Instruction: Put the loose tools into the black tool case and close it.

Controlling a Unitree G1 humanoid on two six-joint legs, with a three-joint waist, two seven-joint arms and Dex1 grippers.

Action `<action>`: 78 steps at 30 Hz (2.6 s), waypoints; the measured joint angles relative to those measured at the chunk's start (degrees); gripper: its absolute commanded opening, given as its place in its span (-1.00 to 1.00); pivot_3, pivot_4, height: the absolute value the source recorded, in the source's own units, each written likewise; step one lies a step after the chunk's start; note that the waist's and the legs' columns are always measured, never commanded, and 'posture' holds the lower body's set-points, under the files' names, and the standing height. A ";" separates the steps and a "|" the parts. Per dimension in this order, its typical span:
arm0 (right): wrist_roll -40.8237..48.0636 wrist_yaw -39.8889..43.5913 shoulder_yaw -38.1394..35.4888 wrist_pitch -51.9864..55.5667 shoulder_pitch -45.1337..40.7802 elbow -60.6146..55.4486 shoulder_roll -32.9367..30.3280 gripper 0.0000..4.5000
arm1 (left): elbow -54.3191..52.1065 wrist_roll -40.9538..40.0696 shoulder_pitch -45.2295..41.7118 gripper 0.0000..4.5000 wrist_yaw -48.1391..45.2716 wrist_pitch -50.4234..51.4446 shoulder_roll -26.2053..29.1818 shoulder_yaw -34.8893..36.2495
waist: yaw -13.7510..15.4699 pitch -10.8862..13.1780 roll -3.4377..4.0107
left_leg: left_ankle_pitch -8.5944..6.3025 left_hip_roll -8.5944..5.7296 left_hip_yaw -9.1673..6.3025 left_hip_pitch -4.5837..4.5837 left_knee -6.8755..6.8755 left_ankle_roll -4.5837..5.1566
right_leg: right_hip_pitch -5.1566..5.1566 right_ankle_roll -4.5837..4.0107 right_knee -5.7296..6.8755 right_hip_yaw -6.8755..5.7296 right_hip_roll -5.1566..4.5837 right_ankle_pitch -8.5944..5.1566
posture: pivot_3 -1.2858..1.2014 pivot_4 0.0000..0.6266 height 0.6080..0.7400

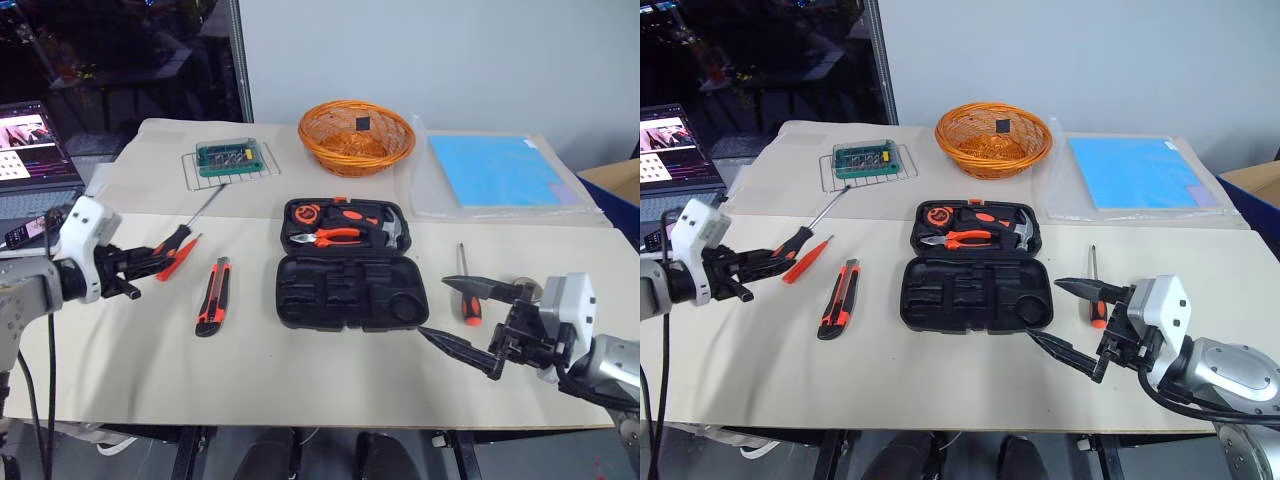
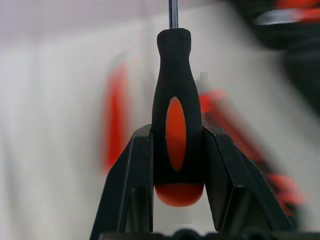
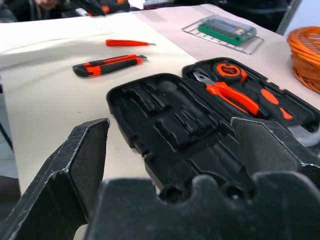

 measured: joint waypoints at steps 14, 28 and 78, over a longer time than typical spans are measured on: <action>0.02 -0.29 -15.08 0.66 14.37 -3.83 2.60 1.00 | 31.79 30.64 -35.19 -0.62 -16.12 -24.57 -26.55 -38.06 | -1.75 -0.05 -0.08 | 0.21 0.14 0.63 -0.40 0.58 1.01 | 0.01 0.33 0.14 0.04 0.46 0.11 | 0.03 -0.52 1.00; -0.06 -2.80 -14.53 0.66 13.92 -7.64 3.75 1.00 | 40.45 38.54 -36.88 -0.62 -16.31 -26.59 -29.49 -37.97 | -2.19 -0.05 -0.08 | -0.08 0.17 0.51 -0.49 1.07 0.76 | 0.14 0.95 0.22 0.01 0.38 0.03 | 0.03 -0.52 1.00; -6.61 -17.43 -10.94 13.25 11.03 -5.91 3.13 1.00 | 31.66 51.96 -18.02 -0.98 18.01 -49.24 -37.77 -33.41 | -0.32 -1.40 1.11 | -0.28 0.06 0.56 0.42 1.15 0.80 | 1.14 0.94 -0.05 -0.10 -0.29 -0.24 | 0.03 -0.52 1.00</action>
